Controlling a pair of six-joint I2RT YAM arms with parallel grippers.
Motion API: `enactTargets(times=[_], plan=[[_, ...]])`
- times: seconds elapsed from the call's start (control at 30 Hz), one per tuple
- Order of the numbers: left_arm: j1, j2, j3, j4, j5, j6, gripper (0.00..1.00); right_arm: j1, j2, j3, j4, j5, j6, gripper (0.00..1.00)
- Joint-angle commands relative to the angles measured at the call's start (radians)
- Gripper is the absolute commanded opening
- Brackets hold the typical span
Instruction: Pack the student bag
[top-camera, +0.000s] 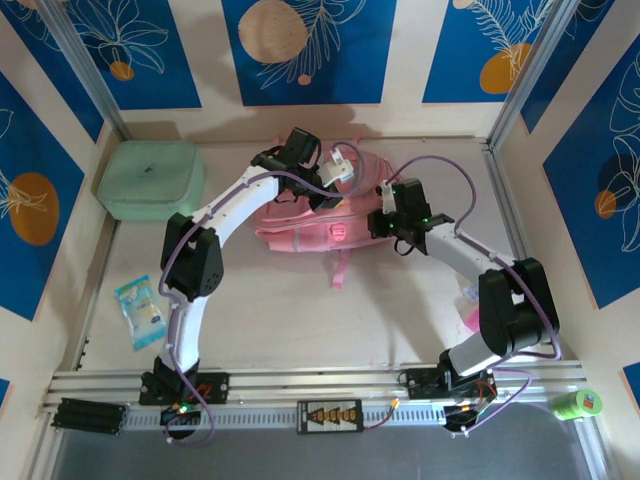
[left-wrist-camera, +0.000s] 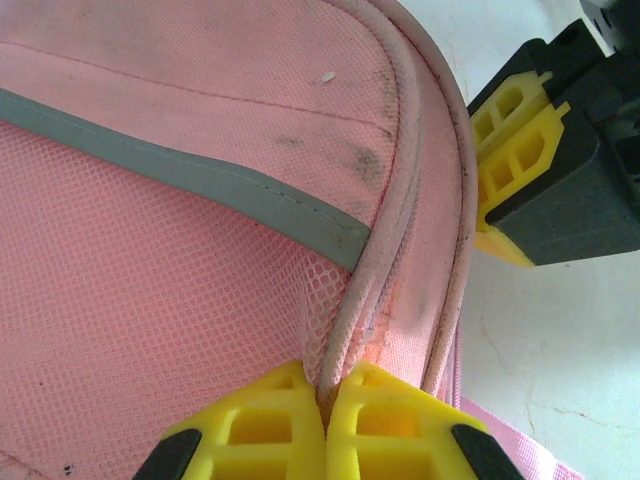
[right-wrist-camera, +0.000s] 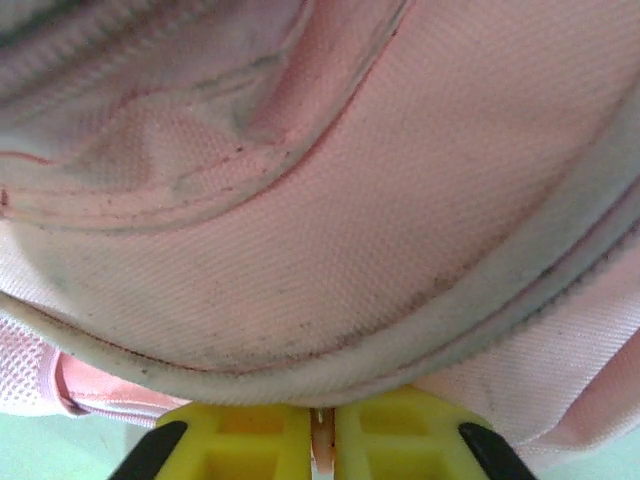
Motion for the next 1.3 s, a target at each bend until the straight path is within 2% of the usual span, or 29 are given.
enactTargets(times=[0.0,0.13,0.27,0.43,0.5,0.7,0.8,1.0,1.07,1.17,1.27], plan=[[0.011,-0.010,-0.006,-0.063,-0.001,-0.003,0.00,-0.013,-0.039,-0.031,0.024,0.118,0.032,0.07],[0.010,-0.015,-0.008,-0.072,-0.001,-0.003,0.00,-0.058,-0.109,-0.105,0.026,0.159,0.096,0.06],[0.009,-0.015,-0.013,-0.054,-0.007,-0.016,0.02,-0.093,-0.137,-0.113,-0.002,0.107,0.138,0.04],[0.012,-0.051,-0.057,0.011,-0.068,-0.119,0.46,-0.038,-0.121,-0.067,-0.028,0.014,0.104,0.00],[0.019,-0.101,-0.123,0.068,-0.116,-0.200,0.53,-0.014,-0.111,-0.053,-0.032,-0.052,0.093,0.00],[0.032,-0.324,-0.364,0.148,-0.321,-0.456,0.64,0.084,-0.050,-0.015,-0.007,-0.185,0.113,0.00],[0.047,-0.434,-0.501,0.182,-0.404,-0.637,0.69,0.135,0.005,0.025,0.014,-0.226,0.137,0.00],[0.090,-0.584,-0.822,0.400,-0.324,-1.063,0.70,0.229,0.120,0.136,0.034,-0.246,0.171,0.00],[0.099,-0.606,-0.928,0.558,-0.254,-1.257,0.68,0.254,0.149,0.171,0.032,-0.250,0.175,0.00],[0.096,-0.586,-1.053,0.915,-0.153,-1.507,0.64,0.283,0.168,0.195,0.028,-0.245,0.170,0.00],[0.094,-0.554,-1.091,1.026,-0.178,-1.619,0.60,0.296,0.171,0.196,0.028,-0.247,0.174,0.00]])
